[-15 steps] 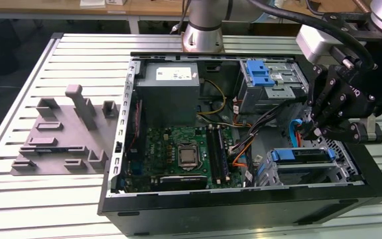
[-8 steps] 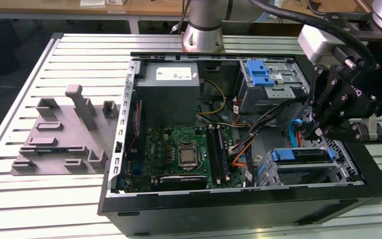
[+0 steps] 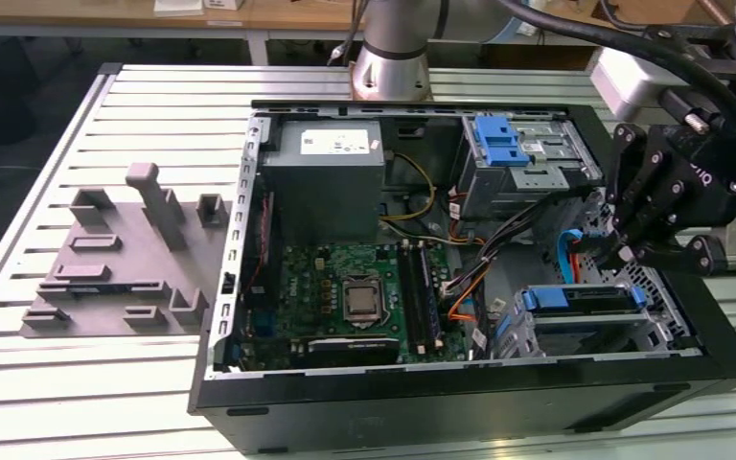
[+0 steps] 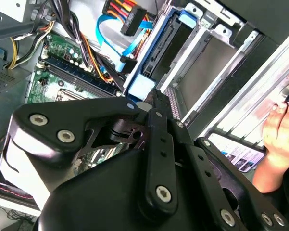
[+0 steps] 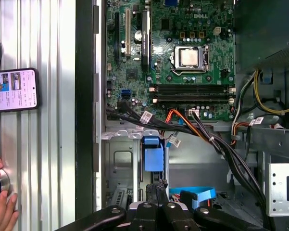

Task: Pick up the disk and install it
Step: 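Insert the first disk wire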

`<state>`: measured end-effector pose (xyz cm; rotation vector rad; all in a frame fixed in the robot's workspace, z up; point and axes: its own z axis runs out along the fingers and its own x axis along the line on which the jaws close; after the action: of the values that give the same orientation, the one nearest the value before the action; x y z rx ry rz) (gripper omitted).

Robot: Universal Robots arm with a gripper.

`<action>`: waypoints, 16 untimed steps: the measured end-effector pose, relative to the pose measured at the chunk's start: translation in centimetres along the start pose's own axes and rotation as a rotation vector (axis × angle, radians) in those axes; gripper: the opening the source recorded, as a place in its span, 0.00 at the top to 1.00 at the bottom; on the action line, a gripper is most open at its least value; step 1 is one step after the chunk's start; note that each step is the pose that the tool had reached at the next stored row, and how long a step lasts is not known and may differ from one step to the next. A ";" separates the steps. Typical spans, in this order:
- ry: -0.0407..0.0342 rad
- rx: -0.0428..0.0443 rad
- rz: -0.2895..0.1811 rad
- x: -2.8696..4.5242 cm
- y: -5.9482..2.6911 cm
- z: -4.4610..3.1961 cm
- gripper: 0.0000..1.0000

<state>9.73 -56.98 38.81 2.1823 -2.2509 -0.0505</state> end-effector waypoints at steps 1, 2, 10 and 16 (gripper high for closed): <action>-0.0001 0.0000 0.000 0.00 -0.12 0.00 0.89; 0.0000 0.0000 0.000 -0.01 -0.25 -0.01 0.89; -0.0001 0.0000 0.000 -0.02 -0.49 -0.01 0.89; -0.0001 0.0000 0.000 -0.30 -0.56 0.00 0.89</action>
<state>10.31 -56.69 38.81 2.1825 -2.2508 -0.0506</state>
